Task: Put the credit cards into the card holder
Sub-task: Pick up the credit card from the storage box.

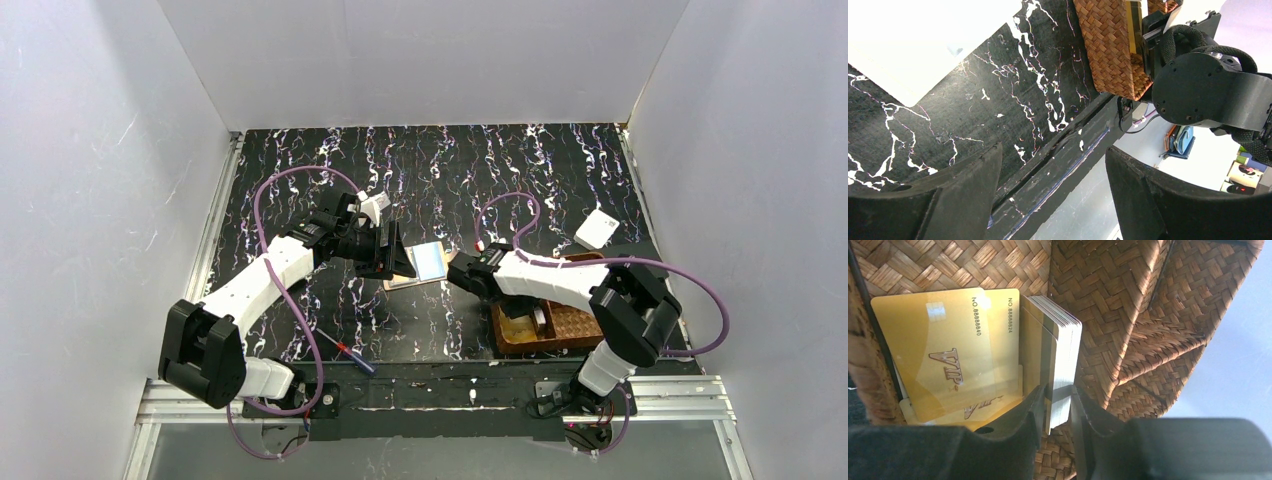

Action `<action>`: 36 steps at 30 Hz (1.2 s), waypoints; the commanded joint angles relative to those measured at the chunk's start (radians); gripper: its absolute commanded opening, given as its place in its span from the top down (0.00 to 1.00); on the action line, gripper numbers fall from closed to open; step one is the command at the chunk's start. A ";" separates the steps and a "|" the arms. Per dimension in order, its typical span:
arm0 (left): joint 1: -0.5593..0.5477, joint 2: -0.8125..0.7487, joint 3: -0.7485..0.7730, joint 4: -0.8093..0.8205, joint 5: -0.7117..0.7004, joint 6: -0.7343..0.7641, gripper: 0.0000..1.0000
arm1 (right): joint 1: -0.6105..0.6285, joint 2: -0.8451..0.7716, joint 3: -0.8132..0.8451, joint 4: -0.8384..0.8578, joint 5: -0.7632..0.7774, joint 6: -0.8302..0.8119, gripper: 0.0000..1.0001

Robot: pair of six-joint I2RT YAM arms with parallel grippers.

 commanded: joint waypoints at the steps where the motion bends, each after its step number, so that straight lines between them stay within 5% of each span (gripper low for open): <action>1: -0.004 -0.042 -0.008 -0.013 0.020 0.022 0.26 | 0.007 -0.008 0.005 -0.056 0.066 0.056 0.66; 12: -0.004 -0.040 -0.014 -0.002 0.025 0.018 0.26 | 0.007 -0.038 0.019 -0.101 0.073 0.077 0.85; 36: -0.005 -0.039 -0.014 -0.003 0.030 0.019 0.26 | 0.007 -0.092 0.094 -0.175 0.032 0.072 0.99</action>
